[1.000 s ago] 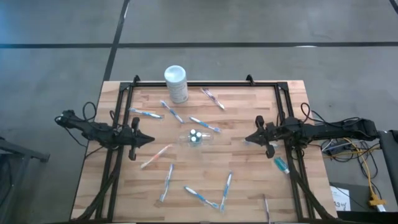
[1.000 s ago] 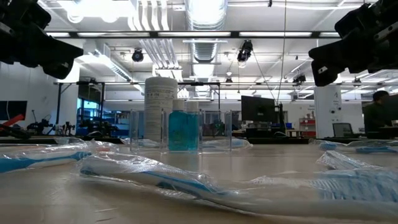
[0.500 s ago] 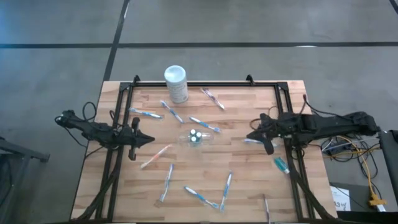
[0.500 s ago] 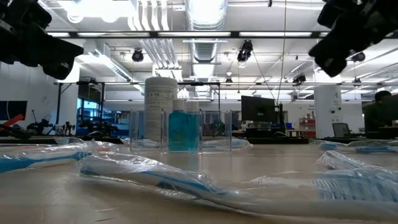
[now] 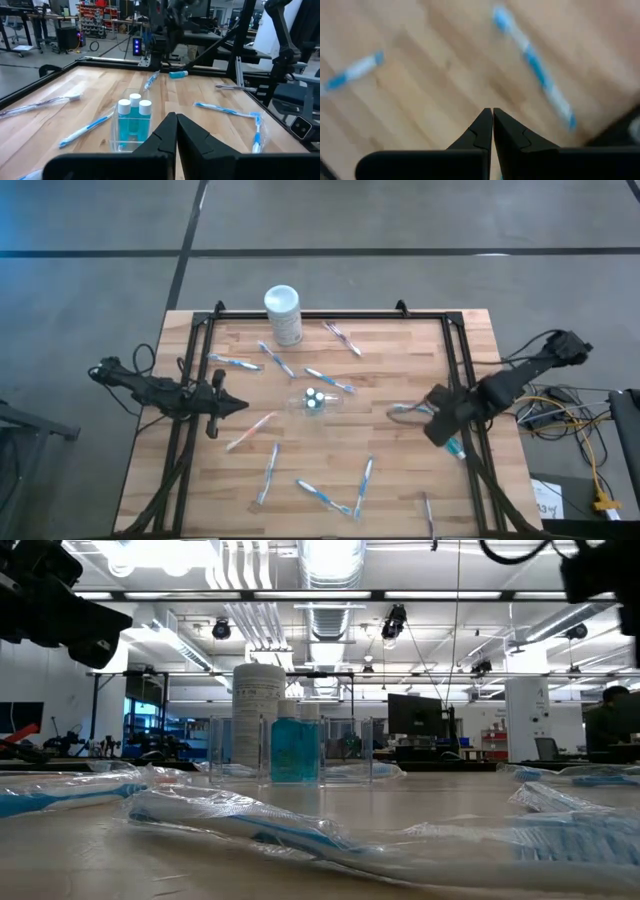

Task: Pick & Place toothbrushing station
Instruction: Put the blue mouthwash into the transparent organizer

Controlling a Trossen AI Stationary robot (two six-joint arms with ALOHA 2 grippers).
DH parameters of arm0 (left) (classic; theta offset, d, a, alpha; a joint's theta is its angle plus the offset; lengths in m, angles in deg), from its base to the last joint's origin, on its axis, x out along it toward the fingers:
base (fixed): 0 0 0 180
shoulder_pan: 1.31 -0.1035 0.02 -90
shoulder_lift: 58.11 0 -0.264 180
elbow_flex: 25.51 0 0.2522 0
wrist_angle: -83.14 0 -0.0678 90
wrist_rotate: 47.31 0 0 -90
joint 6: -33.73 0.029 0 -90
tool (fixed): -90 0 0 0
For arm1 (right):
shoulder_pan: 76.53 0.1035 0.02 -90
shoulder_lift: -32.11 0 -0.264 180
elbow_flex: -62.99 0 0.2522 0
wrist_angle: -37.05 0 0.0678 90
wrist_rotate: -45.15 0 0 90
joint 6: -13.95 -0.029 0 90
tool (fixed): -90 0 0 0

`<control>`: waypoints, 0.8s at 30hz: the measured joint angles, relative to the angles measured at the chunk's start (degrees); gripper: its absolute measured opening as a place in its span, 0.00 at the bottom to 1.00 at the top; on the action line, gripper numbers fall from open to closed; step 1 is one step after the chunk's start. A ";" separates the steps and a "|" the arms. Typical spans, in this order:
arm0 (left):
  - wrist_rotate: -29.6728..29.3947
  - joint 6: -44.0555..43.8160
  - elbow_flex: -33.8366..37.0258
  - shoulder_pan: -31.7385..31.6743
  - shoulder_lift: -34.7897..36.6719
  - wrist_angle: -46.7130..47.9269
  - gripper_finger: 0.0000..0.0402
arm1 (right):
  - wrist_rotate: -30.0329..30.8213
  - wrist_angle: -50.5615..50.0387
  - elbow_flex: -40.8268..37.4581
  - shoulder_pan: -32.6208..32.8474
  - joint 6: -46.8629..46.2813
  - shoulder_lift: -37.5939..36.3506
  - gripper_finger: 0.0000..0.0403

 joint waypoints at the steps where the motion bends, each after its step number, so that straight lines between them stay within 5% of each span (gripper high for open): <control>1: 0.00 0.02 0.00 0.00 0.00 0.07 0.03 | -1.31 -0.01 0.00 1.26 -1.22 1.11 0.03; 7: 0.04 0.57 0.00 0.00 0.00 0.23 0.03 | -7.37 0.12 -0.20 4.37 -6.56 7.61 0.08; 18: 0.07 1.29 0.04 0.00 0.00 0.30 0.03 | -11.50 1.45 -0.42 4.47 -7.69 19.25 0.46; 24: 0.07 0.92 0.07 0.00 0.00 0.30 0.03 | -13.26 1.31 -1.78 4.47 -8.41 23.09 0.57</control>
